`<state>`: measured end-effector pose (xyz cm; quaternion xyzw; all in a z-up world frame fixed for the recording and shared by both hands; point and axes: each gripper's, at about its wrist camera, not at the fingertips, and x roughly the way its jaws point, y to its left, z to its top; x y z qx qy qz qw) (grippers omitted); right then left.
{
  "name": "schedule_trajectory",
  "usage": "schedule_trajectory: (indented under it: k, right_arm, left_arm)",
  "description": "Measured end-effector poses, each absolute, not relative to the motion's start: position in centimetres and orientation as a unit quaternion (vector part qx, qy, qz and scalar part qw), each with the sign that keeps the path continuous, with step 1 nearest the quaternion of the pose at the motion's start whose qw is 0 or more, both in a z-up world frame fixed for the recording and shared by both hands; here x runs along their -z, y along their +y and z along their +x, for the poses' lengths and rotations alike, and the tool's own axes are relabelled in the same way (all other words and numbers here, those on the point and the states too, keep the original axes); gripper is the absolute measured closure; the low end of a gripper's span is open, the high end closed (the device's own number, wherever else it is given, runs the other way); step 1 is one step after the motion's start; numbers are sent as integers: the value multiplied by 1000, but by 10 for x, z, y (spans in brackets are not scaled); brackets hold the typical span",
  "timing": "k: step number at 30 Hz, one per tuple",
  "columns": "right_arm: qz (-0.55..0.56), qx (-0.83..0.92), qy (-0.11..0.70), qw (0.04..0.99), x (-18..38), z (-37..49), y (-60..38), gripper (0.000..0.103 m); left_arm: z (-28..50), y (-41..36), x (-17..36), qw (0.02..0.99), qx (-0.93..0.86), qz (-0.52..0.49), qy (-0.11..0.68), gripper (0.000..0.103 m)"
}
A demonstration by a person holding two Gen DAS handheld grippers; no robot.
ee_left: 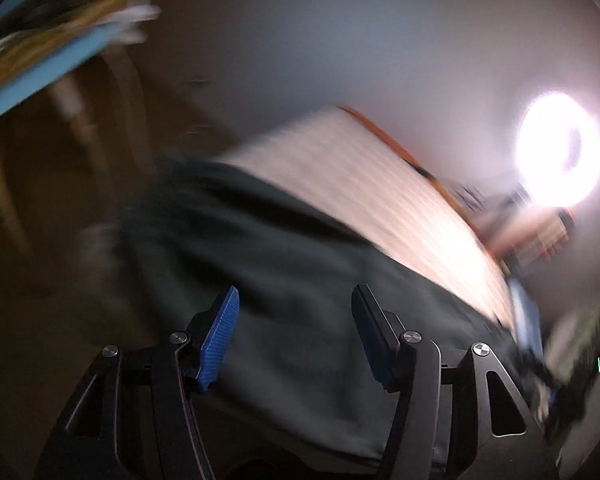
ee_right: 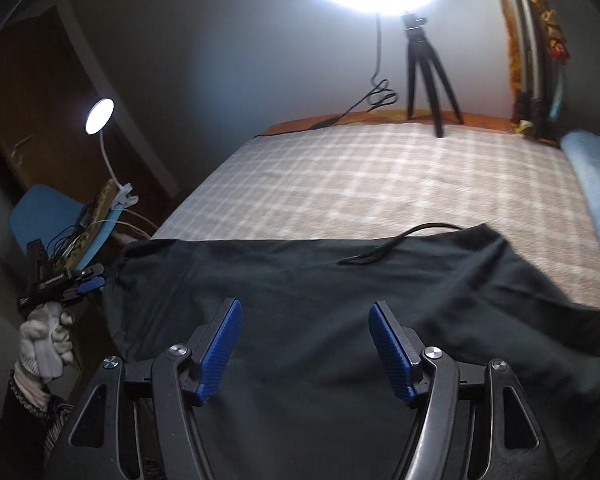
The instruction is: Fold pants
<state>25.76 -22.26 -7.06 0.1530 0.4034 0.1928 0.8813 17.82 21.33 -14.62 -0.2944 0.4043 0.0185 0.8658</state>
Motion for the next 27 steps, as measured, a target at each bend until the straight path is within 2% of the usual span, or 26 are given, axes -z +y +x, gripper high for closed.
schedule_trajectory:
  k: [6, 12, 24, 25, 26, 27]
  right_arm:
    - [168, -205, 404, 875, 78, 259, -204, 34]
    - [166, -208, 420, 868, 90, 264, -197, 34]
    - [192, -198, 429, 860, 97, 268, -206, 33]
    - [194, -197, 429, 860, 97, 268, -207, 34]
    - [195, -197, 428, 860, 97, 268, -207, 34]
    - [196, -196, 428, 860, 97, 268, -208, 34]
  left_arm:
    - [180, 272, 177, 835, -66, -376, 397, 45]
    - [195, 281, 201, 814, -62, -408, 408, 48]
    - [207, 277, 200, 832, -69, -400, 377, 48]
    - [208, 277, 200, 833, -74, -398, 378, 58]
    - [209, 276, 202, 833, -79, -392, 382, 75]
    - [211, 274, 204, 836, -85, -382, 384, 78]
